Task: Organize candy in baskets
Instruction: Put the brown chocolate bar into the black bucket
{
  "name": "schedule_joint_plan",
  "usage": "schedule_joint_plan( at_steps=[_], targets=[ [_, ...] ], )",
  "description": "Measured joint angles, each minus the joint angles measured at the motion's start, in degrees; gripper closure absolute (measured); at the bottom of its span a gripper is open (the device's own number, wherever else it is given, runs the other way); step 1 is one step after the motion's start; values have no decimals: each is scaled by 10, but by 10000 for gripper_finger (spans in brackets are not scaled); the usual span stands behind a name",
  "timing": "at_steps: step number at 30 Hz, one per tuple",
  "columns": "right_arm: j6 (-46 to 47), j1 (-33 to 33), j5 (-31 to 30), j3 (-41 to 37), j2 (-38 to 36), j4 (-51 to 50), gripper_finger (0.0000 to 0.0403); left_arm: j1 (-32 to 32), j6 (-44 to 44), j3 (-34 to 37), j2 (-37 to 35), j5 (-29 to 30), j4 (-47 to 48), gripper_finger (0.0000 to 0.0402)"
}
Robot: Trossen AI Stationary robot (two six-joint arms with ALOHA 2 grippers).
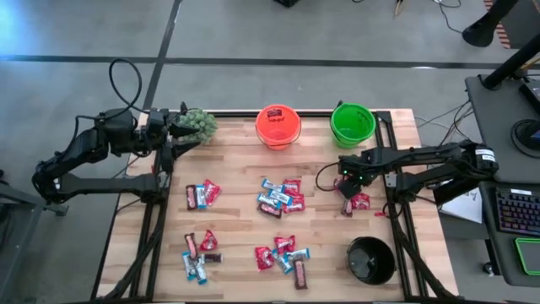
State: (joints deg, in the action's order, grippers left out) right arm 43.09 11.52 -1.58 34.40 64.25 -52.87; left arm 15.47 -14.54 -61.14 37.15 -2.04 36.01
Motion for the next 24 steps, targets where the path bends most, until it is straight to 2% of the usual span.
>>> schedule_joint_plan(
  at_steps=[10,14,17,24],
  targets=[
    [10,5,4,-30,0,24,218,0,-8,0,0,0,0,200],
    [19,5,5,-31,0,27,232,0,-8,0,0,0,0,200],
    [26,5,5,-31,0,27,263,0,-8,0,0,0,0,200],
    [33,5,5,-31,0,26,378,0,-8,0,0,0,0,200]
  ],
)
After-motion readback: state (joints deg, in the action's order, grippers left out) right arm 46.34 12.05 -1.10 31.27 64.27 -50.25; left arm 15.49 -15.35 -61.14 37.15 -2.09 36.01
